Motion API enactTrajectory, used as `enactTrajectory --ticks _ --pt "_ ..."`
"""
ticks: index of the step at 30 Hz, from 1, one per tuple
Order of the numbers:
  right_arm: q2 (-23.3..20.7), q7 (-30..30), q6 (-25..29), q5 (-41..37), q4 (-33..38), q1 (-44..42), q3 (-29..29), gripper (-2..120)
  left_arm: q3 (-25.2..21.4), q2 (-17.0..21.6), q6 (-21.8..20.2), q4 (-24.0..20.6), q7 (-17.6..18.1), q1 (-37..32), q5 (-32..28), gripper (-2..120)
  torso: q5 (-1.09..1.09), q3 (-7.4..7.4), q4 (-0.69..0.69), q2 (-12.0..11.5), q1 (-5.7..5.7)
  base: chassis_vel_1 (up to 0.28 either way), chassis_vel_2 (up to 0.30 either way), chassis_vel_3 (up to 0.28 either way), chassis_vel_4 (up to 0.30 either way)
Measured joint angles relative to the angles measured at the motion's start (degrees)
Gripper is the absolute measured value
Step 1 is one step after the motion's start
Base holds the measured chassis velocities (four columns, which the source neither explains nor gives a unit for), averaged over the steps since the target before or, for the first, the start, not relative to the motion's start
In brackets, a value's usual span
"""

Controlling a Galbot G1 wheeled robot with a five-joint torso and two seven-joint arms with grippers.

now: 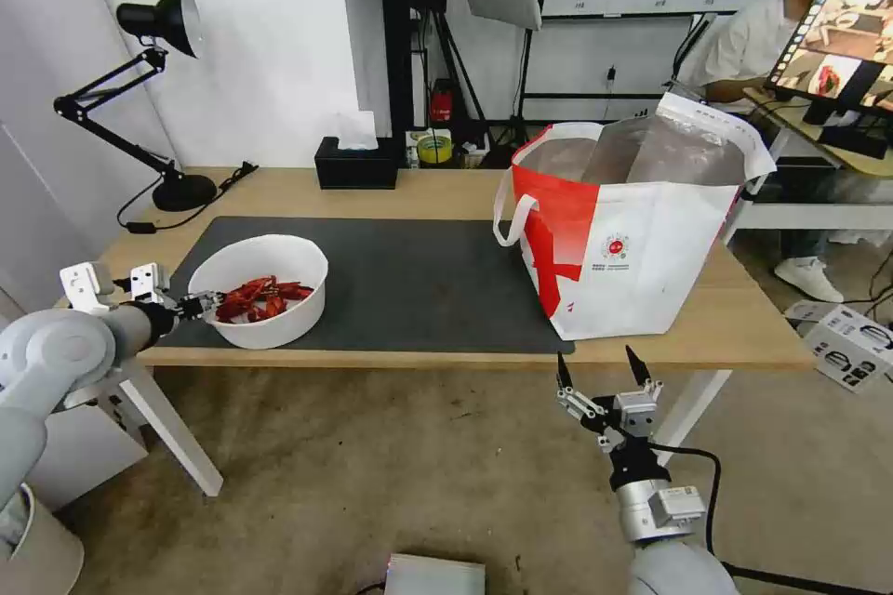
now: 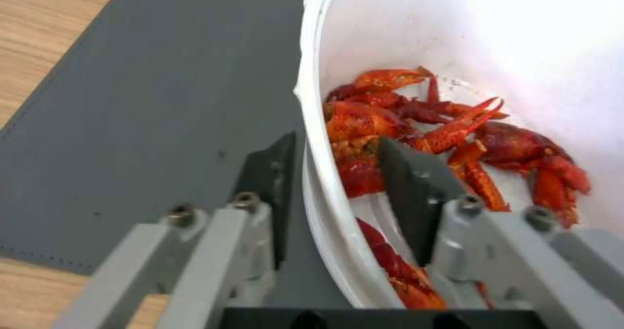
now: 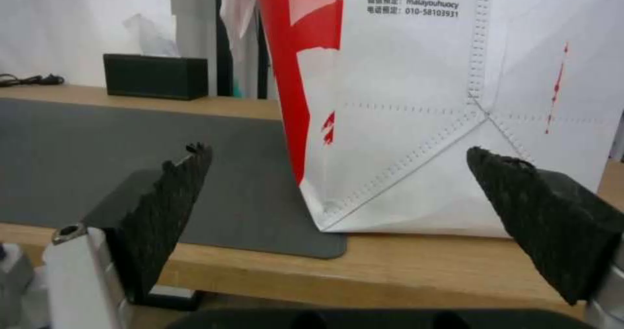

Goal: Pick up the trash from the table and place it into the takeout bag.

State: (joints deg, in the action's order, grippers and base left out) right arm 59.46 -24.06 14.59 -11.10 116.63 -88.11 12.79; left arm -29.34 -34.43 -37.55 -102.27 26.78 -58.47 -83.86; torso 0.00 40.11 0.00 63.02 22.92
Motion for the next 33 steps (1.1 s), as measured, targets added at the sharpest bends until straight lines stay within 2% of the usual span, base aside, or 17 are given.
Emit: enactTrajectory --ticks 3,4,7,9,24,33 --pt "0.23 0.00 0.00 0.18 -0.02 0.00 -0.14 97 -0.19 0.33 -0.60 -0.01 -0.10 -0.04 0.05 17 0.00 0.00 0.00 0.00 0.00 0.000 0.000 0.000 0.000" --pt "0.23 0.00 0.00 0.18 -0.02 0.00 -0.14 97 -0.19 0.33 -0.60 -0.01 -0.10 -0.04 0.05 17 0.00 0.00 0.00 0.00 0.00 0.000 0.000 0.000 0.000" --pt "0.33 0.00 0.00 0.21 -0.12 0.12 -0.24 97 -0.12 0.42 -0.83 -0.09 -0.20 0.20 0.06 3 0.00 0.00 0.00 0.00 0.00 0.000 0.000 0.000 0.000" --pt "0.37 0.00 0.00 0.22 -0.13 0.12 -0.26 97 -0.12 0.42 -0.84 -0.09 -0.26 0.20 0.09 0 0.00 0.00 0.00 0.00 0.00 0.000 0.000 0.000 0.000" --pt "0.32 0.04 -0.12 0.30 -0.07 0.16 -0.50 97 -2.16 0.48 -0.68 -1.77 -1.62 0.35 0.50 0 -0.01 0.00 0.01 0.00 -0.01 0.000 0.000 0.000 0.000" --pt "0.20 0.06 -0.30 0.33 0.48 -0.08 -0.61 97 -4.01 2.43 -0.12 -4.87 -0.99 3.35 -5.25 0 0.00 0.00 0.00 0.00 -0.01 0.000 0.000 0.000 0.000"
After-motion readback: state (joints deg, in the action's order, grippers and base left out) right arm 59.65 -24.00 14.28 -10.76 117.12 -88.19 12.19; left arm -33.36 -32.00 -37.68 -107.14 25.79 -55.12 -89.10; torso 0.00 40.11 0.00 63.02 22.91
